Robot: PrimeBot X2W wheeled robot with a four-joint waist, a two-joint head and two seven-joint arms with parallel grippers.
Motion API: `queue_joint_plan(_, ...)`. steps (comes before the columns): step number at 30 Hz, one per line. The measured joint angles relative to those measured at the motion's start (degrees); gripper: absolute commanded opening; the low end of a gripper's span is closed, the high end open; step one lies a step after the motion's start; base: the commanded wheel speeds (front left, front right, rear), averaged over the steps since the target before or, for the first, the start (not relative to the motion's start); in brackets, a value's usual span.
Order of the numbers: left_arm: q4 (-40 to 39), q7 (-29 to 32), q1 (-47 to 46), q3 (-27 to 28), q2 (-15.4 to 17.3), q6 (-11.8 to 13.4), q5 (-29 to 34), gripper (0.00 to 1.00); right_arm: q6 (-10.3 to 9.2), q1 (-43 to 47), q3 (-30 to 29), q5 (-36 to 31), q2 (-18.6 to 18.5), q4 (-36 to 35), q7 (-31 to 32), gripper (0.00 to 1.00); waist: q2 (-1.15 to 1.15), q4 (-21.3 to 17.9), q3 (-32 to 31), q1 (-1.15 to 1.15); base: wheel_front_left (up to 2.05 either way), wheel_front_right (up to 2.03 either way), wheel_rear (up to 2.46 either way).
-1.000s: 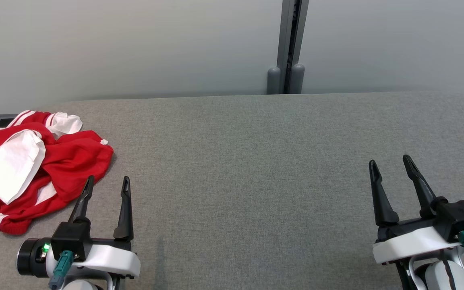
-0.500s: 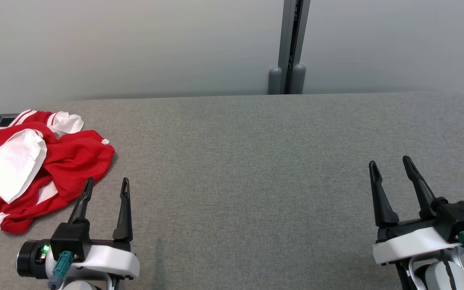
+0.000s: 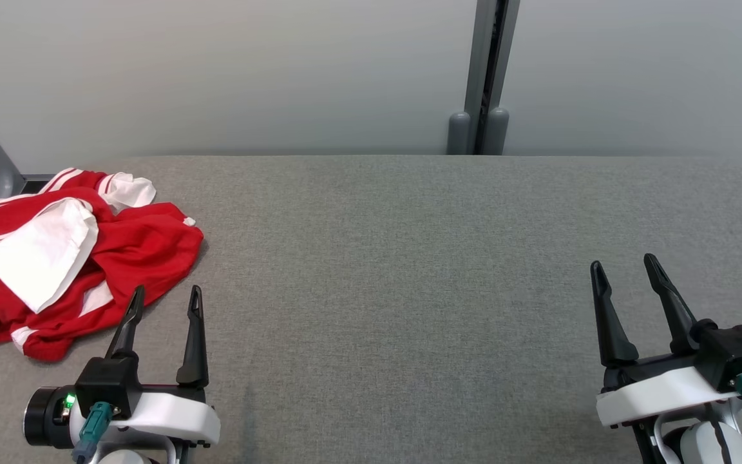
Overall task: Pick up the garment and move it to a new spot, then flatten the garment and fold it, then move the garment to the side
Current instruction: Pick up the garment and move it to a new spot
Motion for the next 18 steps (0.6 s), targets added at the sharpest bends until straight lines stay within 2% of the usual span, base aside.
queue_joint_plan(8,0.58,-0.03,0.02,0.02,-0.02,0.52,-0.38,1.00,0.00,0.35,0.53,0.66,0.00,-0.24,0.00,1.00,0.00,3.34,-0.08,0.00,0.00,0.00,0.00)
queue_joint_plan(18,0.54,-0.03,0.13,1.04,-0.01,0.85,-1.63,1.00,0.00,0.46,1.35,1.55,0.01,0.01,0.00,1.00,0.00,9.45,-0.07,0.00,0.00,0.00,0.00)
